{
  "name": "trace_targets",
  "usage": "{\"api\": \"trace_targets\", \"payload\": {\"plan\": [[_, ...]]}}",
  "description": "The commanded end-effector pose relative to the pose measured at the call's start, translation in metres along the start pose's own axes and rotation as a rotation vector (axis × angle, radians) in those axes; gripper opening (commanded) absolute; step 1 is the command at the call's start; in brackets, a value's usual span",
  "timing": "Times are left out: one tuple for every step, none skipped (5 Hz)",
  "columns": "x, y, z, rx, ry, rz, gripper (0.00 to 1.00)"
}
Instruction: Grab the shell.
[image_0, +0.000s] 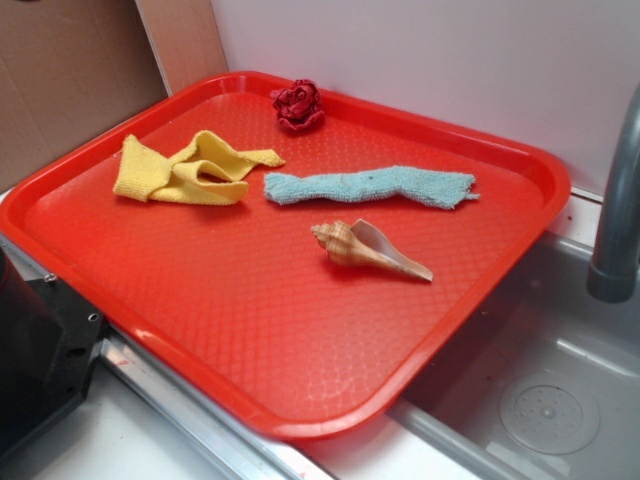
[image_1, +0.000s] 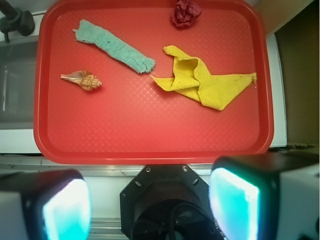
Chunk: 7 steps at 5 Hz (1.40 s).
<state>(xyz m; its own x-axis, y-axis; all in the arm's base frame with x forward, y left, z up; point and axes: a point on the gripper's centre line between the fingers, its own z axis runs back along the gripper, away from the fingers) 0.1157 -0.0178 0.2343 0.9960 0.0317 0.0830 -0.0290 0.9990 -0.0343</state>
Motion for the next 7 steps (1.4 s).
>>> {"api": "trace_targets", "payload": {"plan": [[0.0, 0.0, 0.0, 0.0, 0.0, 0.0, 1.0], [0.02, -0.006, -0.013, 0.036, -0.075, -0.125, 1.0], [0.04, -0.019, -0.034, -0.002, -0.085, -0.317, 1.0], [0.054, -0.037, -0.055, -0.004, -0.097, -0.425, 1.0], [0.07, -0.058, -0.082, -0.001, -0.121, -0.528, 1.0], [0.081, -0.083, -0.11, 0.03, -0.106, -0.608, 1.0], [0.089, -0.093, -0.141, 0.055, -0.04, -0.637, 1.0]]}}
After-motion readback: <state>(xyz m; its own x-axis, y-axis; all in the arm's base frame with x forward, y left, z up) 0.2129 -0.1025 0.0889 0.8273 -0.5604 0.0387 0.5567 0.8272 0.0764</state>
